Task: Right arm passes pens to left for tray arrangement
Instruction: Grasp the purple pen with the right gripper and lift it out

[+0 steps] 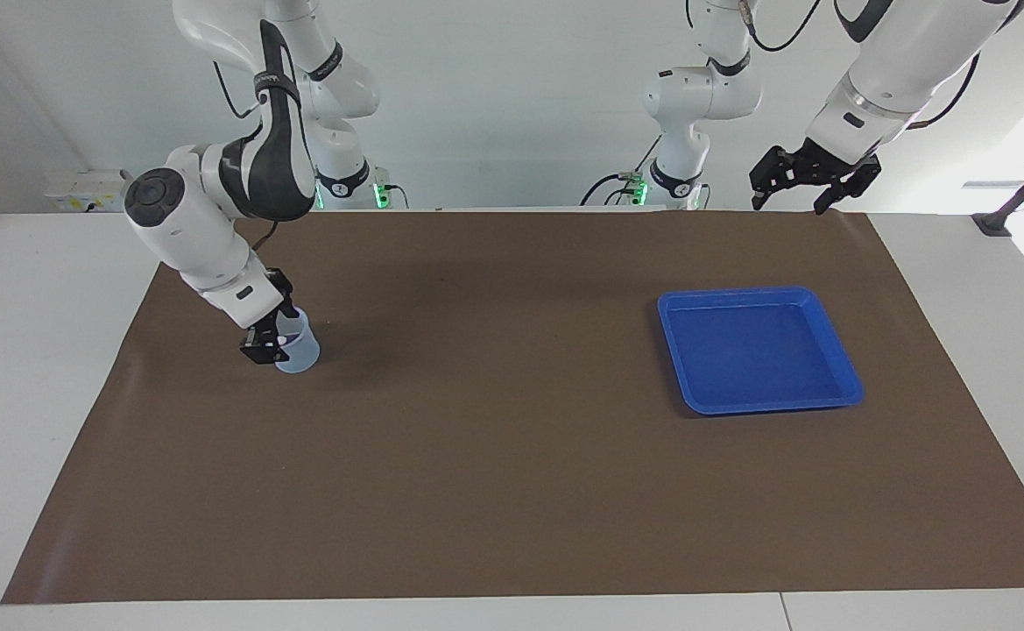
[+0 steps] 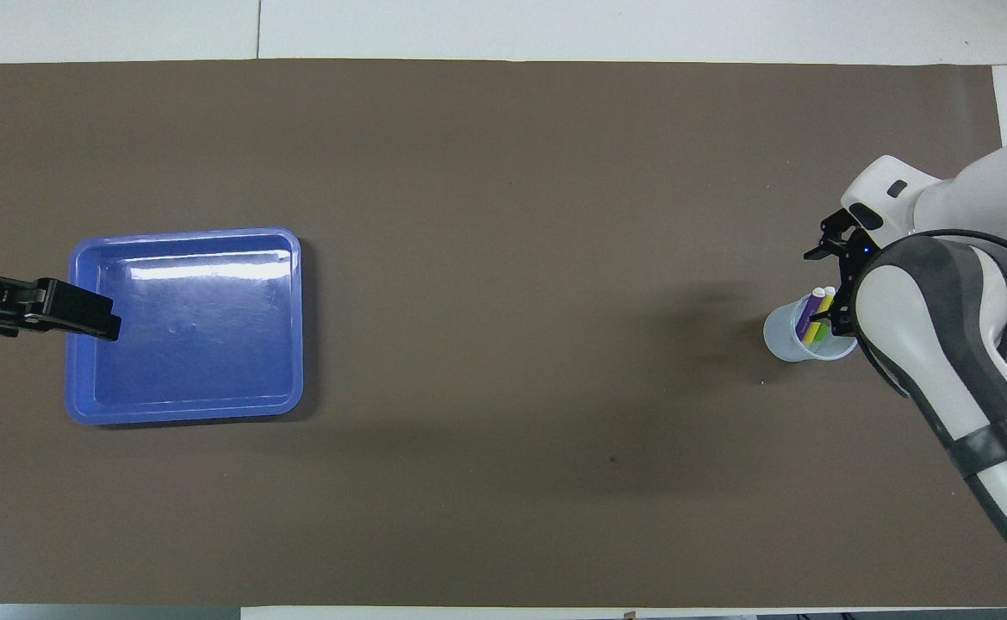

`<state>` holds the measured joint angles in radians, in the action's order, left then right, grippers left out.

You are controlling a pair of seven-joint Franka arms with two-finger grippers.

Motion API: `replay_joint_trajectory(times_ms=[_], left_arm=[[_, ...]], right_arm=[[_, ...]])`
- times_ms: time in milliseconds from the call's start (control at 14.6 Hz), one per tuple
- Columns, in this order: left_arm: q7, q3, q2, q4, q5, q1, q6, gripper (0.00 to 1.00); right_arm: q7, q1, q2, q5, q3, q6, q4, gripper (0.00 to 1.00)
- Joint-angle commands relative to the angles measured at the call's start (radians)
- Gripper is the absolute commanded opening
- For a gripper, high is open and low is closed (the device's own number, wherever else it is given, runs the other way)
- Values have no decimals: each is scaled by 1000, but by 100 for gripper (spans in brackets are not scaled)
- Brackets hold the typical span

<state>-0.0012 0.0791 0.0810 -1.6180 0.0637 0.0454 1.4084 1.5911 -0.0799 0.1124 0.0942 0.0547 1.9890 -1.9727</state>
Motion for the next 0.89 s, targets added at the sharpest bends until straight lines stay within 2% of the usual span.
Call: replay_joint_trajectory(times_ms=[0,68,205,410,819], left_arm=[[-11,2,36,-42,-16,4,20,100],[-11,2,36,-42,-16,5,20,100],[-11,1,36,-42,-16,5,20,100],[-11,1,36,-42,-16,4,20,100],[-11,1,36,-42,-16,4,20,100]], right_arm=[[36,-12,-43,21,7,80,-81,77],[38,-8,-45,21,7,114,-99,73],[36,-3,-57,21,7,128,-129,73],[46,-14,-59,21,7,126,-132,73],[63,-17,-60,21,7,122,-133,63]])
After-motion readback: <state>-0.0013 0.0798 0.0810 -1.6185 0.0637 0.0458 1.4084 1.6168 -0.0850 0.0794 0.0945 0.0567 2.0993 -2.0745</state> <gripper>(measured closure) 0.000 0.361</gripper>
